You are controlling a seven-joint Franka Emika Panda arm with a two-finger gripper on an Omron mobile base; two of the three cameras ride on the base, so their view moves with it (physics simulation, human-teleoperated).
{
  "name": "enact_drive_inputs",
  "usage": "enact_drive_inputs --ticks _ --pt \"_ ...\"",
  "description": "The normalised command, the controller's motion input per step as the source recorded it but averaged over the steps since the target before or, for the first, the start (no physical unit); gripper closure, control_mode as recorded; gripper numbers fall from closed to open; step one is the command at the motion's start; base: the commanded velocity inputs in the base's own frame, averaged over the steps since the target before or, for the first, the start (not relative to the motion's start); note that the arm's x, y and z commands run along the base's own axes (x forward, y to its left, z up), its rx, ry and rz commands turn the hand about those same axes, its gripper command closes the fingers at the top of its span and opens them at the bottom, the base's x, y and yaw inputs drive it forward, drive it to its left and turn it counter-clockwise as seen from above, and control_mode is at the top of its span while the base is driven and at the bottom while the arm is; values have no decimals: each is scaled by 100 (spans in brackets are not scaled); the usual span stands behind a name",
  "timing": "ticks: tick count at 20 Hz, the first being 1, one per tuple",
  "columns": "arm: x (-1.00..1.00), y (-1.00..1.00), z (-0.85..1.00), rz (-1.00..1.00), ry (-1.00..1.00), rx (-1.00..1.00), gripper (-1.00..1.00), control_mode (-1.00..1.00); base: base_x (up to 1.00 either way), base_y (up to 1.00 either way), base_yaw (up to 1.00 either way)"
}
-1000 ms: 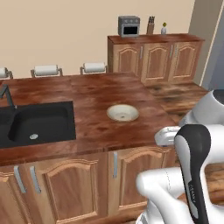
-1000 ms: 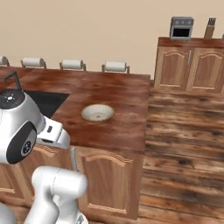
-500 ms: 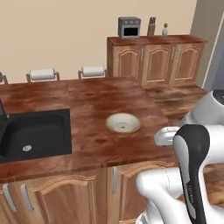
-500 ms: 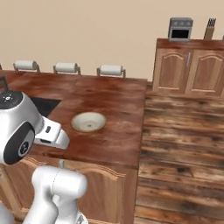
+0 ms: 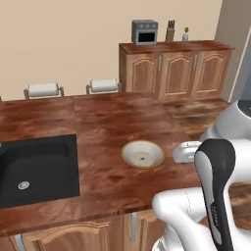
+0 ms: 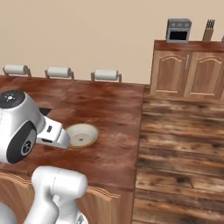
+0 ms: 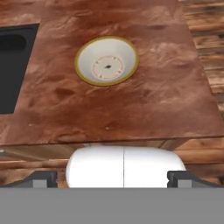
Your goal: Clear the mugs and bowl far away from the sink.
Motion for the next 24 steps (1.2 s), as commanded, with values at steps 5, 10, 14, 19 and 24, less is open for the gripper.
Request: enact_drive_inputs --ticks 5,10,14,19,24 --pt "0 0 0 0 0 0 -100 100 59 -5 -23" --pt "34 -33 -14 -18 10 12 -100 -100 0 0 0" --pt "46 -44 -11 1 5 20 -100 -100 0 0 0" --pt "50 -40 -8 21 0 11 -100 -100 0 0 0" --pt "47 -2 -22 6 -3 -2 -100 -100 0 0 0"
